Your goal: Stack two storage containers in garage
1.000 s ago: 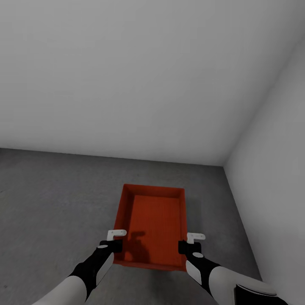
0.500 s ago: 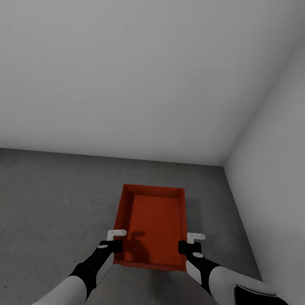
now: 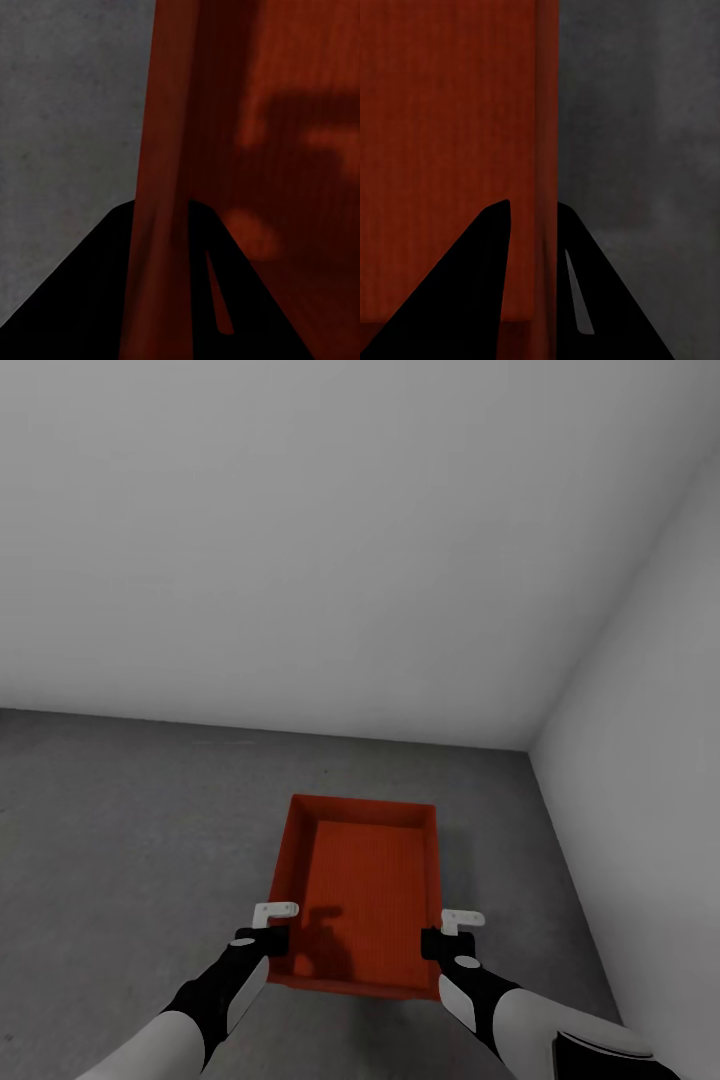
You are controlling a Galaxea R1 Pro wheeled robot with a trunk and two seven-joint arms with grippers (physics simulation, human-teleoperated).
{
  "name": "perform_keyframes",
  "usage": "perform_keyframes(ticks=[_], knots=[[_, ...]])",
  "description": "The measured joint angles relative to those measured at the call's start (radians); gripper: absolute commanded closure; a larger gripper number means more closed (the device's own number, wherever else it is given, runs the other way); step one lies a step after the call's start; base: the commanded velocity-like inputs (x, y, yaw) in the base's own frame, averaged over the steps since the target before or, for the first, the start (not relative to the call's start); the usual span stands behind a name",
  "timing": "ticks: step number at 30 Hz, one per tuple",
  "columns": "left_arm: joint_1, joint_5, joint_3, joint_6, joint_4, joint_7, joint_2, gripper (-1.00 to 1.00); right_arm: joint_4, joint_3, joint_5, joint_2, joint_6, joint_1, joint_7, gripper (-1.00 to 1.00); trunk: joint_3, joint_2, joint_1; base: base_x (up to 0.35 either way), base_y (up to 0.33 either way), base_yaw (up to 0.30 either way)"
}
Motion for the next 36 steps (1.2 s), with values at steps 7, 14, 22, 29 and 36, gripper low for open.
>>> perform_keyframes(ticks=[7, 14, 22, 29, 36], knots=[[0.000, 0.000, 0.000, 0.000, 0.000, 0.000, 0.000, 1.00, 0.000, 0.000, 0.000, 0.000, 0.000, 0.000, 0.000, 1.00, -0.022, -0.049, 0.027, 0.000, 0.000, 0.000], [0.000, 0.000, 0.000, 0.000, 0.000, 0.000, 0.000, 1.00, 0.000, 0.000, 0.000, 0.000, 0.000, 0.000, 0.000, 1.00, -0.044, -0.098, 0.054, 0.000, 0.000, 0.000], [0.000, 0.000, 0.000, 0.000, 0.000, 0.000, 0.000, 1.00, 0.000, 0.000, 0.000, 0.000, 0.000, 0.000, 0.000, 1.00, -0.069, -0.154, 0.084, 0.000, 0.000, 0.000], [0.000, 0.000, 0.000, 0.000, 0.000, 0.000, 0.000, 1.00, 0.000, 0.000, 0.000, 0.000, 0.000, 0.000, 0.000, 1.00, -0.091, -0.203, 0.111, 0.000, 0.000, 0.000], [0.000, 0.000, 0.000, 0.000, 0.000, 0.000, 0.000, 1.00, 0.000, 0.000, 0.000, 0.000, 0.000, 0.000, 0.000, 1.00, -0.113, -0.252, 0.138, 0.000, 0.000, 0.000]])
